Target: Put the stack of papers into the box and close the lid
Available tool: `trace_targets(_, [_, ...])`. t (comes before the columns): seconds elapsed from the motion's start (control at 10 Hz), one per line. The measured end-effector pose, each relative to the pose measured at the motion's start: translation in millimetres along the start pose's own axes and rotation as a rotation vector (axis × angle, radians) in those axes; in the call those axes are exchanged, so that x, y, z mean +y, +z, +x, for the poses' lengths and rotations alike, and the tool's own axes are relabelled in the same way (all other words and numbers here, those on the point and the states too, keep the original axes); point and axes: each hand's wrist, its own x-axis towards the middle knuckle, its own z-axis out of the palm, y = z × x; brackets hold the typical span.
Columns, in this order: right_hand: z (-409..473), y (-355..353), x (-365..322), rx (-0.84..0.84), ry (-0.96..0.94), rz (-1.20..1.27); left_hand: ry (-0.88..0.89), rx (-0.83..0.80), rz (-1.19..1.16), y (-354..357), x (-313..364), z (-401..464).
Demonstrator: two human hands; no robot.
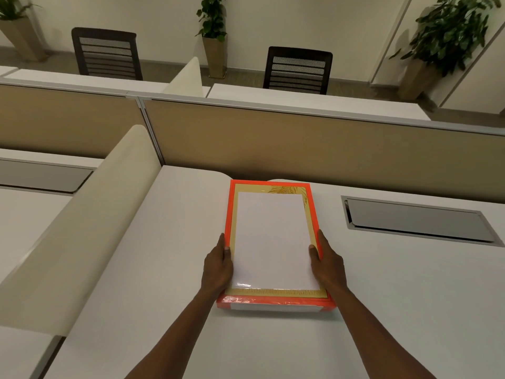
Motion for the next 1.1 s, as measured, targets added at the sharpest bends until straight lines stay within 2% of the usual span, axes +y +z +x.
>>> trace_targets(0.2, [-9.4,5.6,0.5,0.042,0.015,0.025,0.003,0.102,0.032,0.6,-7.8,5.1])
trace_targets(0.5, [-19.0,15.9,0.4,0.122,-0.014,-0.011,-0.009,0.120,0.003,-1.6,-14.3,7.6])
trace_targets(0.8, [-18.0,14.1,1.4,0.094,-0.024,-0.067,0.046,0.184,-0.028,2.5,-20.4,4.4])
trace_targets(0.9, [-21.7,10.8,-0.3,0.102,-0.020,-0.105,0.117,0.189,0.047,3.1,-20.8,4.0])
trace_targets(1.0, [-32.8,11.3,3.5,0.151,-0.074,-0.254,0.157,0.166,0.117,4.2,-21.7,2.8])
trace_targets(1.1, [-33.3,7.9,4.3,0.079,-0.076,-0.285,0.144,0.129,0.181,2.4,-17.5,8.5])
